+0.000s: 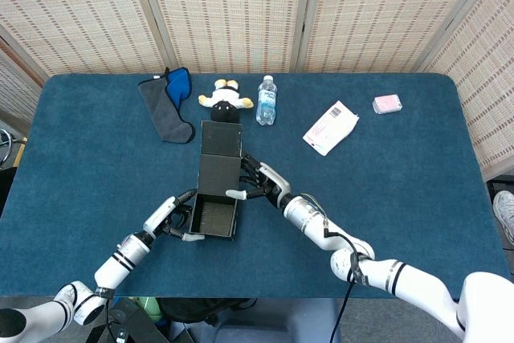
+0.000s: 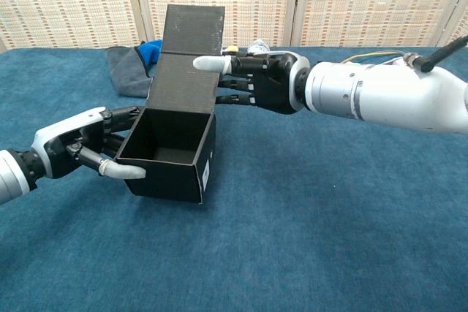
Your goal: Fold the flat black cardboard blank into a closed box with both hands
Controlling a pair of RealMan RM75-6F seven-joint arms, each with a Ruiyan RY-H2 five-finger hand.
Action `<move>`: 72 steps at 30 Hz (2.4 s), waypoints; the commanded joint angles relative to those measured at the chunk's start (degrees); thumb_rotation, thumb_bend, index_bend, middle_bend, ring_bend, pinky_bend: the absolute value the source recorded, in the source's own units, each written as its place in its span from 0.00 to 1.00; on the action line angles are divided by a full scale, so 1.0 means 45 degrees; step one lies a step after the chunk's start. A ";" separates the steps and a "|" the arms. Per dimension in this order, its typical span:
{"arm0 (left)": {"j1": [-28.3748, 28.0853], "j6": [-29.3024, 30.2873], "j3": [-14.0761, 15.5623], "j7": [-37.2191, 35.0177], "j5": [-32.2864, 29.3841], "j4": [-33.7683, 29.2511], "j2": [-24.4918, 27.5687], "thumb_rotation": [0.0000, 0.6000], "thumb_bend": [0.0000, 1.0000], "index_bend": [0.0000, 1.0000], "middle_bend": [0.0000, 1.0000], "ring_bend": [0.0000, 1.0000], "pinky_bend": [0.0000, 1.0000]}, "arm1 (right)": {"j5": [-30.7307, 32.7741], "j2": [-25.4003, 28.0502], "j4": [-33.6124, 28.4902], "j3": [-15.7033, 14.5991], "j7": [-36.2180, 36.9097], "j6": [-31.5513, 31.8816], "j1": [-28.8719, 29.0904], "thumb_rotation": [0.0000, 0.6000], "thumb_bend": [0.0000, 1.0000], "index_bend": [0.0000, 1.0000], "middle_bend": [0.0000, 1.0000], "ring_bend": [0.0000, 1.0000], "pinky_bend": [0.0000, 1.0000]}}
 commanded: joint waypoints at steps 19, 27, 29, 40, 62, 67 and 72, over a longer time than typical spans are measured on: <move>-0.0087 -0.0624 0.0129 -0.0975 -0.0258 -0.0256 0.0326 1.00 0.08 0.25 0.30 0.67 0.83 | -0.6204 0.2012 0.0811 -0.4990 0.5982 0.5028 0.2121 1.00 0.00 0.00 0.00 0.01 0.13; -0.0129 -0.0804 0.0106 -0.0889 -0.0322 -0.0411 0.0431 1.00 0.08 0.25 0.30 0.67 0.83 | -0.5738 0.2814 0.0197 -0.5982 0.4440 0.5033 0.2811 1.00 0.00 0.00 0.01 0.01 0.13; -0.0144 -0.0851 0.0085 -0.0746 -0.0348 -0.0456 0.0426 1.00 0.08 0.24 0.30 0.67 0.83 | -0.5462 0.2848 0.0099 -0.6043 0.4091 0.4911 0.2967 1.00 0.00 0.00 0.01 0.01 0.13; -0.0110 -0.1221 -0.0291 0.0584 -0.0895 -0.0931 0.0379 1.00 0.08 0.24 0.30 0.67 0.83 | -0.3638 0.2922 -0.0420 -0.5955 0.0624 0.3754 0.3869 1.00 0.00 0.00 0.06 0.01 0.13; 0.0576 -0.1467 -0.1434 0.4060 -0.2579 -0.2676 0.0115 1.00 0.08 0.18 0.30 0.68 0.83 | 0.1433 0.2318 -0.1646 -0.5524 -1.0548 0.4001 0.4362 1.00 0.00 0.16 0.20 0.04 0.13; 0.0687 -0.1644 -0.1640 0.4777 -0.2934 -0.3137 0.0180 1.00 0.08 0.13 0.25 0.68 0.83 | 0.2372 0.1875 -0.1806 -0.5734 -1.2915 0.4709 0.4419 1.00 0.00 0.19 0.21 0.05 0.13; 0.0765 -0.1853 -0.1735 0.5315 -0.3142 -0.3475 0.0298 1.00 0.08 0.08 0.18 0.68 0.83 | 0.2803 0.1306 -0.1803 -0.5921 -1.4835 0.5587 0.4396 1.00 0.00 0.21 0.22 0.05 0.13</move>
